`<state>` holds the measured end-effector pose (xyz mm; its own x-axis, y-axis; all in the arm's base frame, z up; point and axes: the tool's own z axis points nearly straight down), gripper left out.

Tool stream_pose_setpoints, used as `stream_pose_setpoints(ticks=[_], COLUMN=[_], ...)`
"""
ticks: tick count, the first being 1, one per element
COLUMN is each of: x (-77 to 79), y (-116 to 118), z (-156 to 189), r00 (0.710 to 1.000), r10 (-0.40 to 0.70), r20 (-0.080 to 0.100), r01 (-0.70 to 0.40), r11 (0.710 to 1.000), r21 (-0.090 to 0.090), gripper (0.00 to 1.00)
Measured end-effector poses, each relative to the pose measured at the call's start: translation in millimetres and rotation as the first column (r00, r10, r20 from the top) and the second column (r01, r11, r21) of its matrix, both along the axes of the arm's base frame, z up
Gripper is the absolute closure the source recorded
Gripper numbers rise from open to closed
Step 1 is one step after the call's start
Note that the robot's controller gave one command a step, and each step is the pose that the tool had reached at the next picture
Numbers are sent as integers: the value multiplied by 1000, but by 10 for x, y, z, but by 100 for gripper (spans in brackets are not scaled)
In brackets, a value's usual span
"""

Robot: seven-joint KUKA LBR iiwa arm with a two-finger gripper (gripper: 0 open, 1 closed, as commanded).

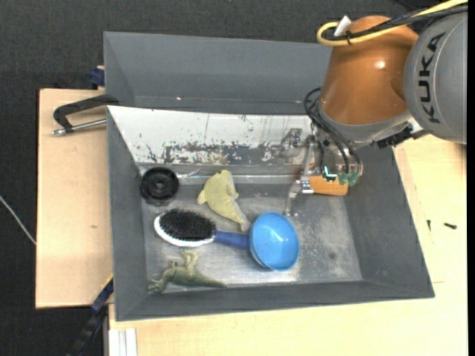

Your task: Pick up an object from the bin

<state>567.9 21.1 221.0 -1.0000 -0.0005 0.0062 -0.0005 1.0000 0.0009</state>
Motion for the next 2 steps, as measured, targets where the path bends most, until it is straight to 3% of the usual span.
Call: stream_pose_setpoints(ticks=[1,2], x=[-181,-149], y=[21,7], z=[-1310,-1260], r00=[963,963], r10=[271,269], r20=[0,10], r01=[-271,-269], r11=[963,963], r21=[2,-3], gripper=[0,100])
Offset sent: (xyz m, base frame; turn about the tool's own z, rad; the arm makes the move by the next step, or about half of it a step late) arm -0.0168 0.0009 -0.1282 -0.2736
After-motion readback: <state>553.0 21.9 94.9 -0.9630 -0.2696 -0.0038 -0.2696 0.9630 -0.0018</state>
